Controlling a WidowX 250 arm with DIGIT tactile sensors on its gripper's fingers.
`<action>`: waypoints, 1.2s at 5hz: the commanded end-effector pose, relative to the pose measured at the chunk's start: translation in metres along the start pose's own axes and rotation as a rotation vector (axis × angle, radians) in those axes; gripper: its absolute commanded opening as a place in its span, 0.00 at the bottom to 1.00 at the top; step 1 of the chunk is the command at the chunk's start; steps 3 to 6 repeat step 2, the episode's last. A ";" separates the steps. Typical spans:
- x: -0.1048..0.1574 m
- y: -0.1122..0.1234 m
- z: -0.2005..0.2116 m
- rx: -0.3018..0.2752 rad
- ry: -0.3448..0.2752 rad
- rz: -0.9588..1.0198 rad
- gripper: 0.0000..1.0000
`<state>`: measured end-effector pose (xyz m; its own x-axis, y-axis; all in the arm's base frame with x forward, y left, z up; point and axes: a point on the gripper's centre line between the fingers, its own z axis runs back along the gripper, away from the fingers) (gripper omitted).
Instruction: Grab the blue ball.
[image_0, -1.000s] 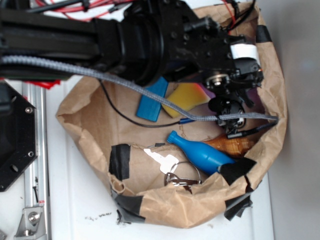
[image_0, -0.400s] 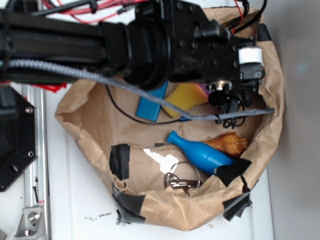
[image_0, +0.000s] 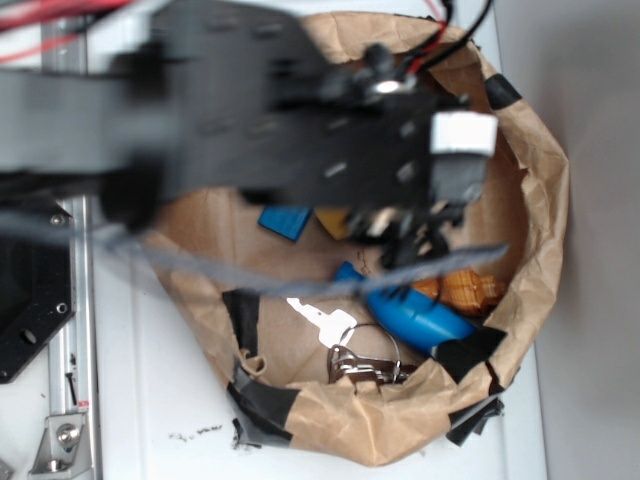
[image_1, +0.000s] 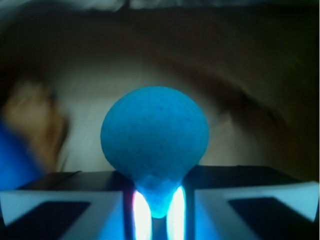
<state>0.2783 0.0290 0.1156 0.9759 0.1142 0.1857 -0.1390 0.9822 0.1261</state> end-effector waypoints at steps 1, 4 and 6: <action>-0.003 -0.010 0.064 -0.069 -0.020 0.195 0.00; -0.005 -0.010 0.059 -0.069 0.013 0.231 0.00; -0.005 -0.010 0.059 -0.069 0.013 0.231 0.00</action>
